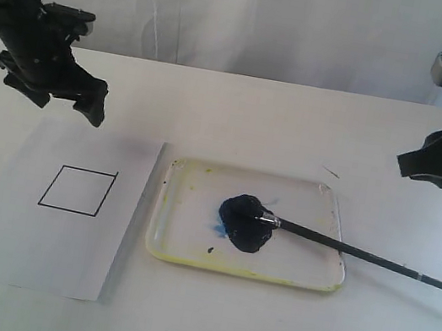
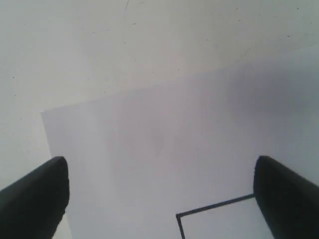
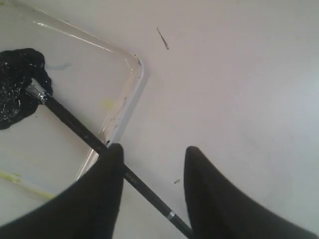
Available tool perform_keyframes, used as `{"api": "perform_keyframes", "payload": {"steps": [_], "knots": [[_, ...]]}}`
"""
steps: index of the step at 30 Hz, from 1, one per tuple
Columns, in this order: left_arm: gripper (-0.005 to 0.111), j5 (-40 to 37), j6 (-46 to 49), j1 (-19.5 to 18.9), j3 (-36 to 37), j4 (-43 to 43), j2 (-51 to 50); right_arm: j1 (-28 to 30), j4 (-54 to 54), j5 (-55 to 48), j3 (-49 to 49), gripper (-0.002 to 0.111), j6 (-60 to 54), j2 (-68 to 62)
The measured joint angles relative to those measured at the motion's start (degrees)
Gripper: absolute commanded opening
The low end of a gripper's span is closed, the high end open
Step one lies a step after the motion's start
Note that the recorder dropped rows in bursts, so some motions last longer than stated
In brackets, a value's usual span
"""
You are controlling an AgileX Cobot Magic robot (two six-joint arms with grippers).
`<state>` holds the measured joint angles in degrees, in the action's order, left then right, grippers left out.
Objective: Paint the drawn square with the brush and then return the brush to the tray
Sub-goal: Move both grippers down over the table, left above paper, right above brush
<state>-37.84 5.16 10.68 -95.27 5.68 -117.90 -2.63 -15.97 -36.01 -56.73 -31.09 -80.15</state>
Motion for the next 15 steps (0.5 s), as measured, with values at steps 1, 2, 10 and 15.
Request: {"api": "perform_keyframes", "payload": {"steps": [1, 2, 10, 15], "knots": [[0.105, 0.48, 0.00, 0.00, 0.00, 0.00, -0.54, -0.30, 0.00, 0.13, -0.15, 0.038, -0.15, -0.44], [0.105, 1.00, 0.00, 0.00, 0.00, 0.12, -1.19, -0.48, 0.00, 0.39, -0.29, 0.038, -0.39, -0.68], [0.105, 2.93, -0.13, 0.35, -0.10, 2.92, -4.23, -0.75, 0.00, 2.87, -0.75, 0.038, -0.57, -2.17], [0.105, 3.53, -0.25, 0.81, -0.10, 3.13, -5.43, -0.75, 0.00, 3.30, -0.75, 0.038, -0.57, -4.32]]}}
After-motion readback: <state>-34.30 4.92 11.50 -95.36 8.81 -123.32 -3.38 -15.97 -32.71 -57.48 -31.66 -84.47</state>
